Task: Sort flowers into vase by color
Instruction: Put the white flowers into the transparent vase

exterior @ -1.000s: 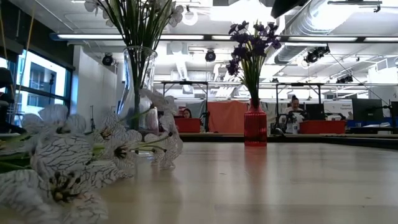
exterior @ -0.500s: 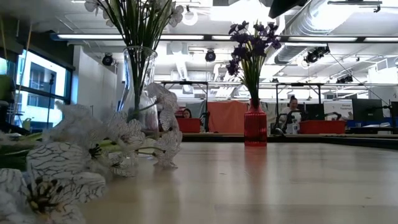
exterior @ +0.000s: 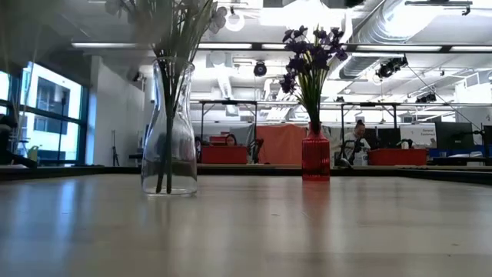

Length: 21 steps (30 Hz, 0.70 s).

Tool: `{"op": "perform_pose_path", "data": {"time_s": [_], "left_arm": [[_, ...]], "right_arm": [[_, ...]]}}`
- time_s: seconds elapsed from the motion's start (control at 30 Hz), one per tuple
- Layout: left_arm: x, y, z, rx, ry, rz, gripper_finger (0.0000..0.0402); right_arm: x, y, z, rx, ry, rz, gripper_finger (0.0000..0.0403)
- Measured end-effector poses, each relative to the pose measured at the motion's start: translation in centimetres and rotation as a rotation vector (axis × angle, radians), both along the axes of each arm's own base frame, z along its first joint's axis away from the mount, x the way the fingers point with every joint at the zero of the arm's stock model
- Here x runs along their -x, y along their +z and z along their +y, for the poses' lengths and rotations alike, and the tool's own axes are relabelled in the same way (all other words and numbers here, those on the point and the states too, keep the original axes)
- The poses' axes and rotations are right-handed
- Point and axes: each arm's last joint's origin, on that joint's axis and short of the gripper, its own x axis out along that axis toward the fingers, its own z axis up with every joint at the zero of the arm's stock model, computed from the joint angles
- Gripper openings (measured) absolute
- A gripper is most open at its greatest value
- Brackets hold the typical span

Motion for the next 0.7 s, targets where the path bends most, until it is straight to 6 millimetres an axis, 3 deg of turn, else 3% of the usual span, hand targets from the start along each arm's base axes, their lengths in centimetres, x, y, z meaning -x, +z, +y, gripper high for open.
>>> {"op": "perform_pose_path", "data": {"time_s": [0.17, 0.33, 0.57, 0.7], "left_arm": [[0.0, 7.9, 1.3, 0.098, 0.16, -0.314, 0.0001], [-2.7, 13.6, 3.6, -0.02, 0.304, -0.595, 0.0001], [-9.3, 17.7, 5.8, -0.223, 0.314, -0.83, 0.0], [-11.8, 18.2, 6.7, -0.317, 0.297, -0.902, 0.0]], "right_arm": [[1.8, -0.5, 1.5, 0.016, 0.042, 0.098, 0.0312], [2.4, -0.3, 3.1, 0.034, 0.057, 0.024, 0.0311], [-0.4, 2.5, 3.7, 0.046, -0.01, -0.401, 0.0311], [-2.1, 4.9, 3.2, 0.044, -0.02, -0.652, 0.0311]]}}
